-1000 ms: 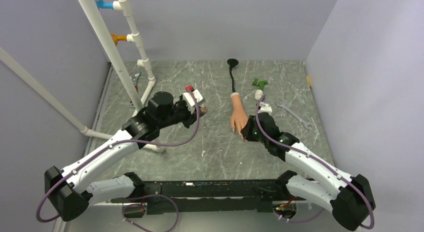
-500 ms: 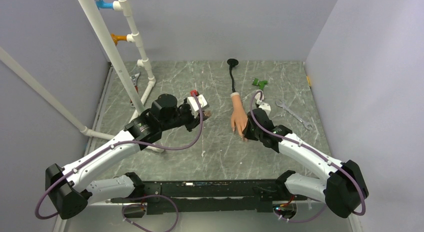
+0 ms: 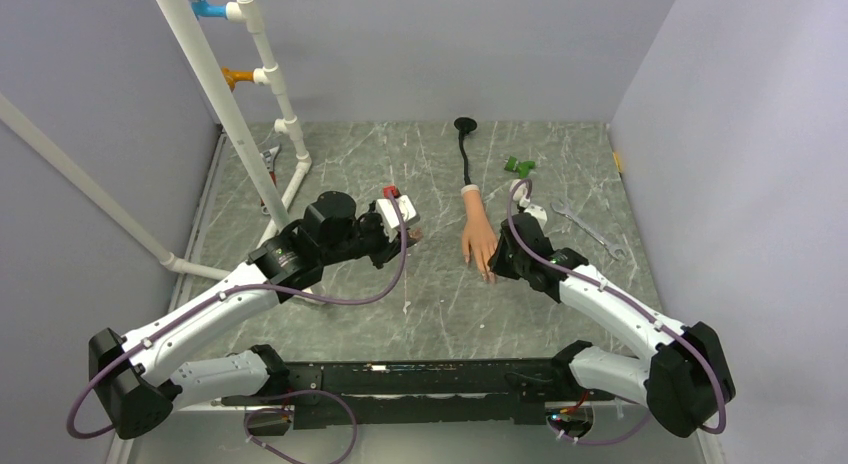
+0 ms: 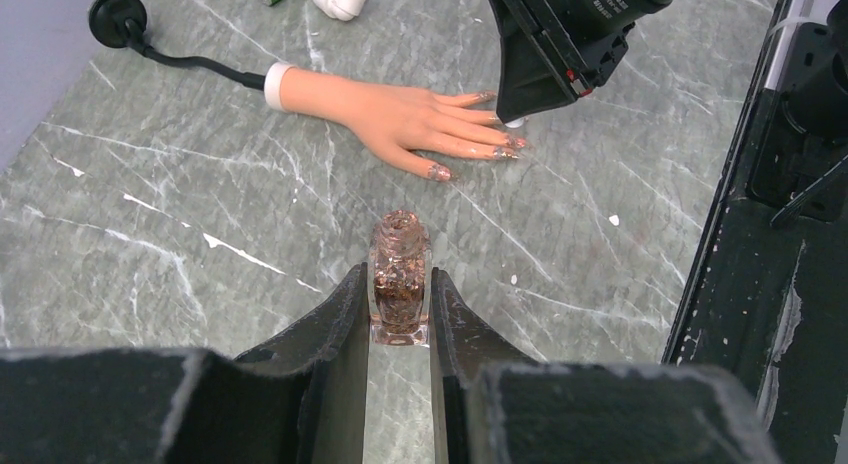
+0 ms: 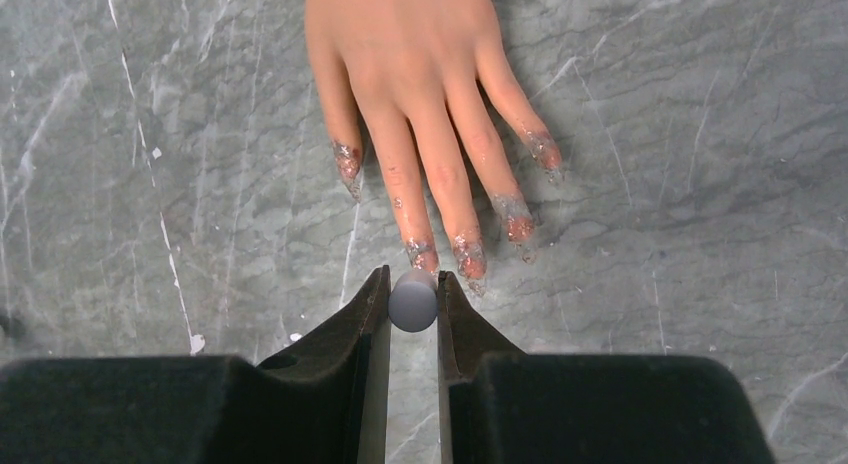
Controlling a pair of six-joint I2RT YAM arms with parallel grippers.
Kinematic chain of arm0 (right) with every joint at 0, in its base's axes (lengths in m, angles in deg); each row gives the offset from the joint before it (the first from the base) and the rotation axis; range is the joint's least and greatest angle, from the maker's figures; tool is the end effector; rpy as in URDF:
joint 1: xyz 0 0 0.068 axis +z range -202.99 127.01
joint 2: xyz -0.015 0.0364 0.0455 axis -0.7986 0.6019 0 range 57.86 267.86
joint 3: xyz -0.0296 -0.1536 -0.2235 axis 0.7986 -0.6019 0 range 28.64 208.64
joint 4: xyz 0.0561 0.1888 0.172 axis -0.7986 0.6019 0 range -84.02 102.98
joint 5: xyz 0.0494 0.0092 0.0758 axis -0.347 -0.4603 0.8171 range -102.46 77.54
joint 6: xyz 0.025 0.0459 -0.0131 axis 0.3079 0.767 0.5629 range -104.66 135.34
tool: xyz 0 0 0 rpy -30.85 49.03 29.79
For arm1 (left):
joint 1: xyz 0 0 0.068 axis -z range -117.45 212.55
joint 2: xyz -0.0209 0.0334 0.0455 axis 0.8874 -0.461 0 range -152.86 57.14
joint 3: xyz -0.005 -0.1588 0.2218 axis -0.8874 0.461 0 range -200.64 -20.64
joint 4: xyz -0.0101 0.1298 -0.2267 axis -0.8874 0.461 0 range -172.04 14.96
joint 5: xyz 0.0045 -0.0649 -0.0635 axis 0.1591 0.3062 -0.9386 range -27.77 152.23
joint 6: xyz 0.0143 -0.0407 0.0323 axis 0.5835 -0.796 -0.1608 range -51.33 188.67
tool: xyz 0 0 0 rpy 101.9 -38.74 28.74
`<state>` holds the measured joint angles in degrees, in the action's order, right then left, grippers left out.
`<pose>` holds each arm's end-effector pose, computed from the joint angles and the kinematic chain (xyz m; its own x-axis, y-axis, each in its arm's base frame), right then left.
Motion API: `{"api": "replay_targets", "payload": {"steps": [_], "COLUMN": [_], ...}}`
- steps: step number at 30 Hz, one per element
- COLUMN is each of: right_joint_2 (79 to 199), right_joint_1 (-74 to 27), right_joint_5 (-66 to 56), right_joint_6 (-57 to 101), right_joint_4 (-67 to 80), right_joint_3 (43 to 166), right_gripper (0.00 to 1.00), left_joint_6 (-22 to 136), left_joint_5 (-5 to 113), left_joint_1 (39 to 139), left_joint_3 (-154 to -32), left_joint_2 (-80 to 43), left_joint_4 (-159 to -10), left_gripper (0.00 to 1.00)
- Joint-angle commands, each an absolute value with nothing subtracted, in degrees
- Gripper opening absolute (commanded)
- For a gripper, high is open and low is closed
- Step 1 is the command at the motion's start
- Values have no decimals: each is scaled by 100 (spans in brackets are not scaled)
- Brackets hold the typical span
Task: Paint the nails
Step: Paint the nail polish on the nail.
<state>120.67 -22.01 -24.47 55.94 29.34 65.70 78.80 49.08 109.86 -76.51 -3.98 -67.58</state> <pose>0.1902 0.1056 0.2138 -0.7437 0.2958 -0.5995 0.1279 0.9432 0.3067 0.1597 -0.1849 0.3454 -0.0737 0.3325 -0.9402 0.8878 0.4513 0.0901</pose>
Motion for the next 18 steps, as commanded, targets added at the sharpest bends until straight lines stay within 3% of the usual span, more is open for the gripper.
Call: {"api": "replay_targets", "payload": {"steps": [1,18], "right_joint_2": [12189,12437], "right_joint_1": [-2323,-2526], "right_joint_5": [-2151,-1904], "right_joint_6": [5502,5438], "right_joint_4": [2671,2613], "right_joint_3": [6658,6684], "right_gripper": [0,0], "left_joint_6": [7977,8001], "left_joint_5": [4876,4907], "left_joint_1": [11019,11023], "left_joint_3": [-7767,-7793], "left_joint_2": [-410,-467], "left_joint_4": [-6915,-6878], "left_gripper": [0,0]}}
